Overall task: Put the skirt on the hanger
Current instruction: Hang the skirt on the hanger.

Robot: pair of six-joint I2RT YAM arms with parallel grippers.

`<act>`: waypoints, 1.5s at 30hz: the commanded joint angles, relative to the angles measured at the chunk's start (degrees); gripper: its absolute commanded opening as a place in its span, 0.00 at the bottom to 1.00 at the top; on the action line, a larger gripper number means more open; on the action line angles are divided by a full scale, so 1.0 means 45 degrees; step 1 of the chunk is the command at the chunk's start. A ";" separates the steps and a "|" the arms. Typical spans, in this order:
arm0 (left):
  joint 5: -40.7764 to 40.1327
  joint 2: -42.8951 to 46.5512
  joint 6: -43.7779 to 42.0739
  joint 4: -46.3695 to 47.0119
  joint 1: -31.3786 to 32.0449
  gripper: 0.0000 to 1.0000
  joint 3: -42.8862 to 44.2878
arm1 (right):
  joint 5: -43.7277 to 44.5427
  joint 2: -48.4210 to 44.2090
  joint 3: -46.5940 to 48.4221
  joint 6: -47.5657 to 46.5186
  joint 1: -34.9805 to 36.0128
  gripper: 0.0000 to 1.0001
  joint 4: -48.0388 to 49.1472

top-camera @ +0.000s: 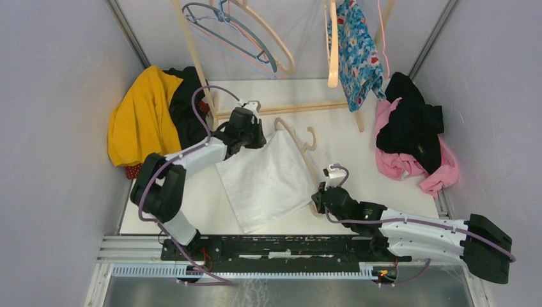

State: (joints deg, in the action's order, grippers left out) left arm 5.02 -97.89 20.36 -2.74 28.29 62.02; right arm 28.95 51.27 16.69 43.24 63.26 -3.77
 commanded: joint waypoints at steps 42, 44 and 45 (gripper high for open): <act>-0.4070 0.2643 0.3461 -0.2788 0.5020 0.29 -0.2956 | -0.0105 -0.1406 0.0217 -0.0246 0.0039 0.01 -0.1913; -0.4104 0.3371 0.3519 -0.3264 0.5047 0.32 -0.3031 | -0.0257 -0.1397 0.0253 -0.0270 0.0034 0.01 -0.1837; -0.4123 0.3788 0.3549 -0.3400 0.5054 0.33 -0.3102 | -0.0329 -0.1366 0.0256 -0.0281 0.0027 0.01 -0.1769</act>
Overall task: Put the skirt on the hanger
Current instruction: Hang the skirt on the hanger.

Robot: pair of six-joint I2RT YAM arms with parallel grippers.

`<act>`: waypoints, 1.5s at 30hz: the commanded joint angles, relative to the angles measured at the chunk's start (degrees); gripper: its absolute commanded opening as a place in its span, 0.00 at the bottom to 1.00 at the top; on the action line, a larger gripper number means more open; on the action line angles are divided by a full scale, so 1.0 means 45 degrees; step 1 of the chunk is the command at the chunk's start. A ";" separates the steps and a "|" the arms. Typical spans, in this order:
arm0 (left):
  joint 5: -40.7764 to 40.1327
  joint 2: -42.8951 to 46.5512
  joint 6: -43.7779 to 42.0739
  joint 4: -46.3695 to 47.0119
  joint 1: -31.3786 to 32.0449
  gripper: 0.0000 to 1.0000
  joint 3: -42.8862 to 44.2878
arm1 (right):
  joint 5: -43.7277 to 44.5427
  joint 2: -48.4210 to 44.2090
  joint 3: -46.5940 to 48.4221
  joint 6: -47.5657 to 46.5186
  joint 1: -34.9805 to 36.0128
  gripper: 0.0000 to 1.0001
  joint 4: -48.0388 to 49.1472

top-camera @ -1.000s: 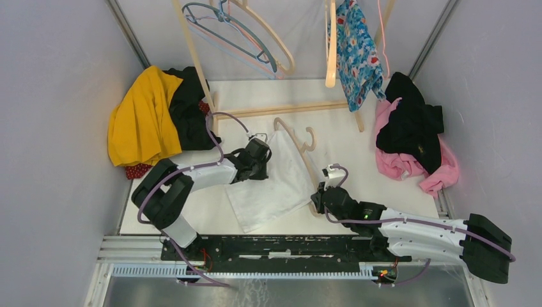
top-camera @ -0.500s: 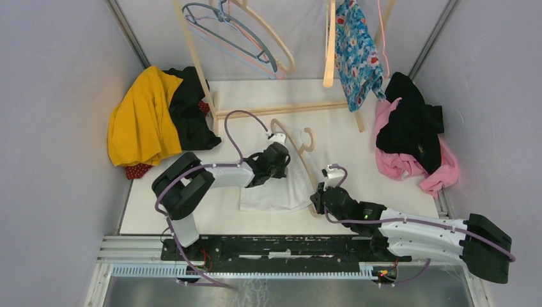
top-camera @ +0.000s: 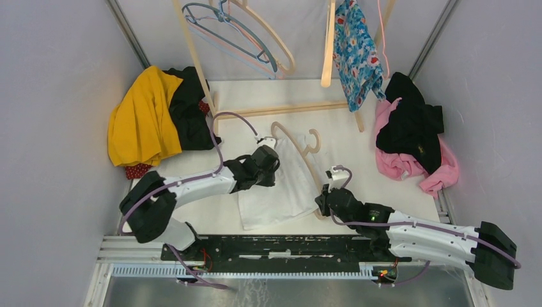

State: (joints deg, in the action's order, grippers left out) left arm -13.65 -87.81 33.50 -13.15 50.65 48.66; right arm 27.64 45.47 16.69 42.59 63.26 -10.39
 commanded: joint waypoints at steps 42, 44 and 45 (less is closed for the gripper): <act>-0.0384 0.0416 0.2493 0.0946 0.1759 0.28 -0.2034 | -0.2062 0.1764 0.0463 -0.0207 0.0215 0.01 0.1023; -0.0498 0.0876 0.2381 0.0583 0.1762 0.27 -0.1969 | -0.2125 0.1610 0.0828 -0.0355 0.0331 0.01 0.0807; -0.0584 0.1175 0.2371 0.0444 0.1767 0.27 -0.1957 | -0.2122 0.1528 0.1085 -0.0471 0.0350 0.01 0.0545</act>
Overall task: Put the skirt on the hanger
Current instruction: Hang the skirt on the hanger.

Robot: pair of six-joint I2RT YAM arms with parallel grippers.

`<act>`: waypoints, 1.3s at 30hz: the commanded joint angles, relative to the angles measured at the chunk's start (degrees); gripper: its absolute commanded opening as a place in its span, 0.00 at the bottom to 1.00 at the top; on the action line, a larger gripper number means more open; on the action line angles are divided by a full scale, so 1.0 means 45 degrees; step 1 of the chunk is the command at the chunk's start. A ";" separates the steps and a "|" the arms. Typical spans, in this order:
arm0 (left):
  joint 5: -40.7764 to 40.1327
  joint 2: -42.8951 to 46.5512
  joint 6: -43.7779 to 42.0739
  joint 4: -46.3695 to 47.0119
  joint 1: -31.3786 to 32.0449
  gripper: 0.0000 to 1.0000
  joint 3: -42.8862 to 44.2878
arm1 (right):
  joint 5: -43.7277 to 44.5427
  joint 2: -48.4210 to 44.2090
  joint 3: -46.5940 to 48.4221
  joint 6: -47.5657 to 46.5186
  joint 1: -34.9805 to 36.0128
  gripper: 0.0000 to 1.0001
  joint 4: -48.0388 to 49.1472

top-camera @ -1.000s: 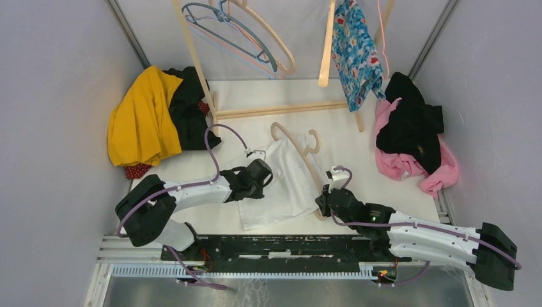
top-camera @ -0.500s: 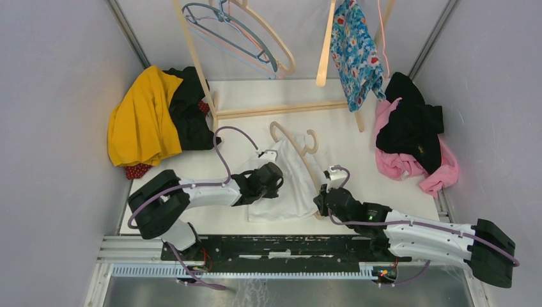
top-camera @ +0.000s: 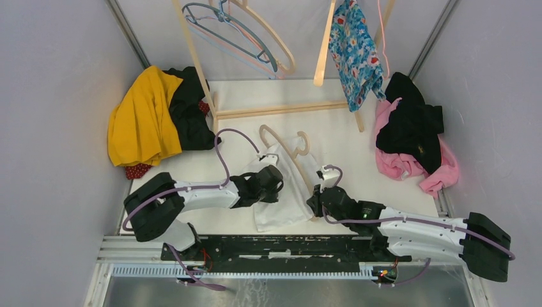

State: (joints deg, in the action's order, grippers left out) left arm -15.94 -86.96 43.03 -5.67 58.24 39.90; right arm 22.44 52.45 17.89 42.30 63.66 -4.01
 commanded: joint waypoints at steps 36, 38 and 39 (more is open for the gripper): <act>-0.2034 0.6569 -0.0728 -0.6014 -0.0570 0.46 0.1787 | 0.1753 -0.2091 0.9435 -0.5743 0.0404 0.01 -0.7639; -0.1995 0.6598 -0.0738 -0.6021 -0.0570 0.47 0.1816 | 0.2149 -0.1816 1.0274 -0.5889 0.0404 0.01 -0.8428; -0.1976 0.6622 -0.0751 -0.6007 -0.0592 0.47 0.1802 | 0.2332 -0.1721 1.0635 -0.5944 0.0404 0.01 -0.8753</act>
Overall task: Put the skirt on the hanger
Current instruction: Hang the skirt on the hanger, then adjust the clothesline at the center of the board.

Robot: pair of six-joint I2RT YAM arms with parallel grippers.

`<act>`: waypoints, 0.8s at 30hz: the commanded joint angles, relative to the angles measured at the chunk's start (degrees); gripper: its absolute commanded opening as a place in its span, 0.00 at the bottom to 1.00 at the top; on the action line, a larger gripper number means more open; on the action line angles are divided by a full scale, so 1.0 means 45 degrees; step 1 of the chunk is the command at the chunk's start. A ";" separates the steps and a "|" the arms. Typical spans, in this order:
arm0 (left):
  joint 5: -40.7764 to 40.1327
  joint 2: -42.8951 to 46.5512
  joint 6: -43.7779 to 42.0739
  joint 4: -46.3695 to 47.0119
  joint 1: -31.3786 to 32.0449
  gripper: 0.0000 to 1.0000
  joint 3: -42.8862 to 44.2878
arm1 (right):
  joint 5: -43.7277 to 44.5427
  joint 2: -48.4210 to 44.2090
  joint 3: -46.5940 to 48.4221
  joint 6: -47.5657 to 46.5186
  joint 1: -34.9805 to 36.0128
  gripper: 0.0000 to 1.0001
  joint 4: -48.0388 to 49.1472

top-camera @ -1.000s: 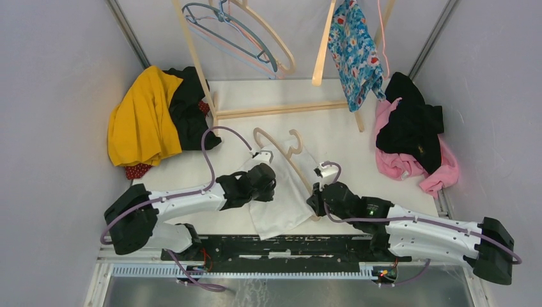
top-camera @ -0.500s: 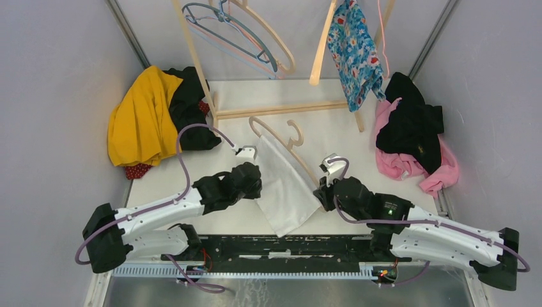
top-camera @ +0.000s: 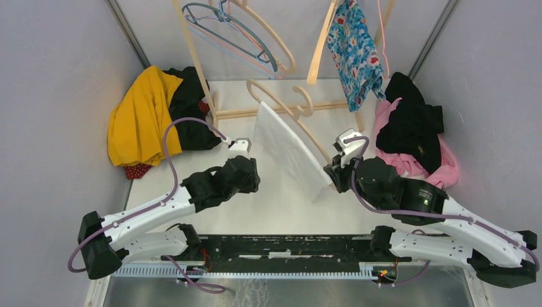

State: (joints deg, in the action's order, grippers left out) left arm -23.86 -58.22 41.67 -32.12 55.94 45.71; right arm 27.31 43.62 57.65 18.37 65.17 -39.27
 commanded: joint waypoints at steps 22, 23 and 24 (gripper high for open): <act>0.0127 0.1250 -0.0395 0.0086 -0.0091 0.47 -0.0101 | 0.1467 0.0831 0.5531 -0.0146 0.0069 0.01 -0.5809; 0.0121 0.1281 -0.0393 0.0057 -0.0093 0.46 -0.0117 | 0.1409 0.0708 0.5488 -0.0019 0.0074 0.01 -0.6013; 0.0125 0.1299 -0.0393 0.0066 -0.0097 0.46 -0.0119 | 0.1355 0.0555 0.5444 0.0083 0.0070 0.01 -0.6161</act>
State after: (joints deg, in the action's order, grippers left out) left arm -23.40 -53.49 41.47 -32.91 55.94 45.54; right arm 34.76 48.64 81.14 16.71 65.17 -65.80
